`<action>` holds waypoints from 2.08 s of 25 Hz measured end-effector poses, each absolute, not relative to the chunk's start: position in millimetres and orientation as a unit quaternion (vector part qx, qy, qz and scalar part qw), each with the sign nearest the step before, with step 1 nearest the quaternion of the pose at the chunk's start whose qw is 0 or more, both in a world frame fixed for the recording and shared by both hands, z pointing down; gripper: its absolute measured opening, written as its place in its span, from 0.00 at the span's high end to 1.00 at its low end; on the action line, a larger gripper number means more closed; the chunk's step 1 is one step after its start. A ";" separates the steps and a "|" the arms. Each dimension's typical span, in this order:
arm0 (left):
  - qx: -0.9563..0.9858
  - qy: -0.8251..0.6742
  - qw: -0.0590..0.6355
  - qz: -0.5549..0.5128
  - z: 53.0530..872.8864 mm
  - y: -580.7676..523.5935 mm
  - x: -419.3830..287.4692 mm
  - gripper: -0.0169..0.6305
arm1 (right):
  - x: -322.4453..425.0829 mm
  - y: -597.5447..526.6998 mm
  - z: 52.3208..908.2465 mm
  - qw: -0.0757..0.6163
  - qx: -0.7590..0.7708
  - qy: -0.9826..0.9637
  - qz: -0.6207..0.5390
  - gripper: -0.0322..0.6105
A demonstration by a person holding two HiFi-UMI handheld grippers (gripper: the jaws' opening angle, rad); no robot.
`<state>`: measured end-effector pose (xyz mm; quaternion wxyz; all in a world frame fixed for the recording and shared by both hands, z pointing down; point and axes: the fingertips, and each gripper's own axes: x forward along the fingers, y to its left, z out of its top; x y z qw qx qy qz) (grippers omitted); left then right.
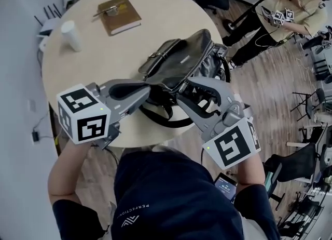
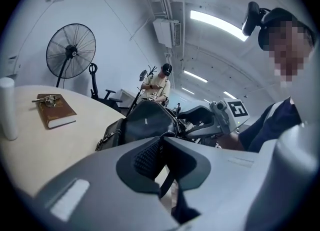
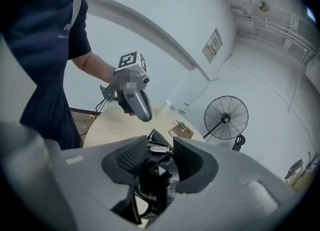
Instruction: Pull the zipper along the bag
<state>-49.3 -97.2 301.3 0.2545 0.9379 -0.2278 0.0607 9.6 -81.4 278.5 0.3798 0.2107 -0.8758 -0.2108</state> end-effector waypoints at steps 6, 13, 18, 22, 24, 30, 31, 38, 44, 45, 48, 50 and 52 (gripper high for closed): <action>0.940 -0.209 0.265 0.045 310.1 -100.0 -54.0 0.94 | 5.6 -83.8 281.5 0.417 0.249 -0.844 -0.226 0.68; 0.946 -0.180 0.266 0.035 316.0 -111.0 -57.1 0.95 | 6.9 -90.2 291.7 0.469 0.287 -0.807 -0.217 0.68; 0.949 -0.158 0.271 0.039 315.7 -112.4 -54.7 0.95 | 9.4 -87.6 300.0 0.496 0.294 -0.788 -0.215 0.71; 0.950 -0.144 0.273 0.039 316.1 -115.7 -52.1 0.96 | 10.5 -89.9 301.6 0.499 0.300 -0.786 -0.208 0.72; 0.952 -0.137 0.273 0.038 315.4 -115.0 -49.8 0.96 | 12.0 -89.6 301.3 0.499 0.302 -0.788 -0.199 0.72; 0.955 -0.119 0.270 0.036 311.6 -107.8 -46.2 0.96 | 16.9 -87.7 295.6 0.493 0.307 -0.793 -0.182 0.77; 0.955 -0.117 0.270 0.036 311.4 -107.3 -45.8 0.96 | 17.8 -88.2 294.5 0.494 0.310 -0.792 -0.183 0.78; 0.961 -0.103 0.253 0.045 308.6 -108.0 -41.6 0.96 | 19.7 -92.4 288.0 0.484 0.326 -0.790 -0.188 0.88; 0.973 -0.114 0.195 0.054 287.7 -106.8 -29.2 0.93 | 35.1 -101.5 277.9 0.470 0.356 -0.784 -0.195 0.94; 0.974 -0.118 0.183 0.057 283.6 -107.7 -26.6 0.92 | 38.9 -104.4 277.7 0.470 0.359 -0.782 -0.195 0.94; 0.977 -0.133 0.152 0.068 277.6 -111.3 -18.7 0.86 | 41.9 -107.9 281.5 0.460 0.349 -0.798 -0.173 0.94; 0.978 -0.135 0.142 0.070 275.3 -111.1 -13.0 0.85 | 41.1 -109.5 280.7 0.444 0.340 -0.813 -0.166 0.94; 0.980 -0.133 0.133 0.071 273.9 -109.8 -8.6 0.83 | 40.4 -110.4 278.3 0.423 0.331 -0.829 -0.158 0.94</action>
